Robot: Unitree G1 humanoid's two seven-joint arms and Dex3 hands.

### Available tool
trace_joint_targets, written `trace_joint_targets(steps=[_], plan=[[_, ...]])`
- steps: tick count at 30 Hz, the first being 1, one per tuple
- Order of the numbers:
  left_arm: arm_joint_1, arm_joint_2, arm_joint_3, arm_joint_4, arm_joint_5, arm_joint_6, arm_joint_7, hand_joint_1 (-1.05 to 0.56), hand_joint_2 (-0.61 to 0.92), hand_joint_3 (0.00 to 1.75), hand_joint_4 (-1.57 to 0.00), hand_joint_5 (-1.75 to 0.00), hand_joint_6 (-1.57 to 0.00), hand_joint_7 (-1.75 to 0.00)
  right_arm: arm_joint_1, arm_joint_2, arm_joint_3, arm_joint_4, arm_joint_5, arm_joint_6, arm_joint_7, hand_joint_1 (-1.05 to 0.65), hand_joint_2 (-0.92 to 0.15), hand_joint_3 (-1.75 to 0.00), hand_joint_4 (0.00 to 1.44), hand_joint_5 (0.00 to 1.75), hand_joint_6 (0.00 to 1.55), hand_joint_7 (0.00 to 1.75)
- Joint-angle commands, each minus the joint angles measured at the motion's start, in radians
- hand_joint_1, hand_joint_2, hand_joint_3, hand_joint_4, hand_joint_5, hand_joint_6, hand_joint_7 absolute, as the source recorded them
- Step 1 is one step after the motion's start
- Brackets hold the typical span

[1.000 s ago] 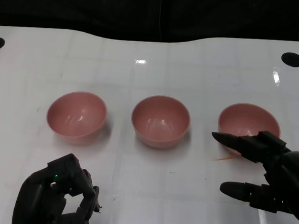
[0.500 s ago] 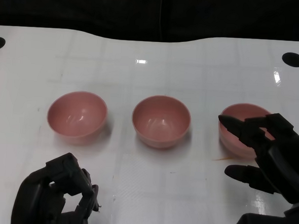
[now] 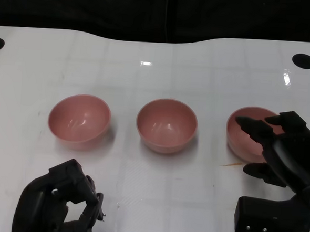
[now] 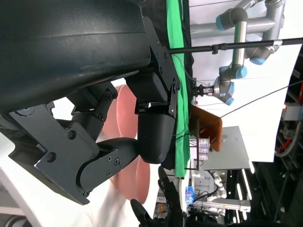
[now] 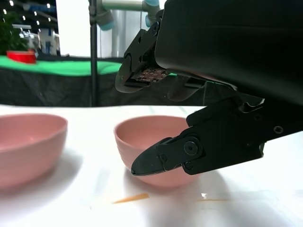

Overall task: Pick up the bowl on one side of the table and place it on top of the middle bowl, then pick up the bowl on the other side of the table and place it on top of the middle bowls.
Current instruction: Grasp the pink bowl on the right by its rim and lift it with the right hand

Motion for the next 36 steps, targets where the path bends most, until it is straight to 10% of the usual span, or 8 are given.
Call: trace_joint_targets(steps=[1, 14, 22, 29, 31, 32, 36], plan=[[0.004, 0.002, 0.004, -0.011, 0.004, -0.006, 0.011, -0.13, 0.43, 1.19, -0.92, -1.60, -0.89, -1.39, -0.036, -0.027, 0.028, 0.054, -0.004, 0.026, -0.018, -0.68, -0.87, 0.00, 0.16, 0.59, 0.35, 0.02], [0.010, -0.005, 0.004, -0.026, 0.019, 0.000, 0.023, -0.15, 0.39, 1.26, -0.91, -1.64, -0.87, -1.42, -0.165, -0.019, 0.186, 0.311, -0.009, 0.023, -0.056, -0.65, -0.89, 0.00, 0.38, 0.27, 0.39, 0.01], [0.018, -0.004, -0.001, -0.045, 0.034, 0.013, 0.043, -0.14, 0.36, 1.31, -0.91, -1.65, -0.86, -1.44, -0.281, 0.031, 0.248, 0.521, 0.016, 0.005, -0.162, -0.37, -0.92, -0.01, 0.78, 0.19, 0.69, 0.06], [0.016, -0.004, -0.002, -0.047, 0.031, 0.016, 0.046, -0.15, 0.35, 1.31, -0.91, -1.64, -0.87, -1.44, -0.376, 0.053, 0.260, 0.687, 0.065, -0.113, -0.338, -0.17, -0.92, -0.08, 0.88, 1.57, 1.32, 0.15], [0.017, -0.004, -0.002, -0.049, 0.037, 0.017, 0.050, -0.16, 0.35, 1.31, -0.91, -1.64, -0.87, -1.43, -0.393, 0.055, 0.264, 0.713, 0.069, -0.134, -0.387, -0.17, -0.91, -0.16, 0.91, 1.71, 0.93, 1.26], [0.018, -0.004, -0.002, -0.050, 0.040, 0.018, 0.053, -0.16, 0.35, 1.31, -0.91, -1.64, -0.87, -1.43, -0.400, 0.056, 0.267, 0.723, 0.069, -0.143, -0.410, -0.17, -0.90, -0.18, 0.92, 1.73, 0.83, 1.50], [0.020, -0.005, -0.005, -0.055, 0.033, 0.030, 0.050, -0.16, 0.35, 1.31, -0.91, -1.64, -0.87, -1.43, -0.415, 0.051, 0.260, 0.714, 0.087, -0.176, -0.451, -0.16, -0.69, -0.68, 0.92, 1.75, 0.71, 1.73]])
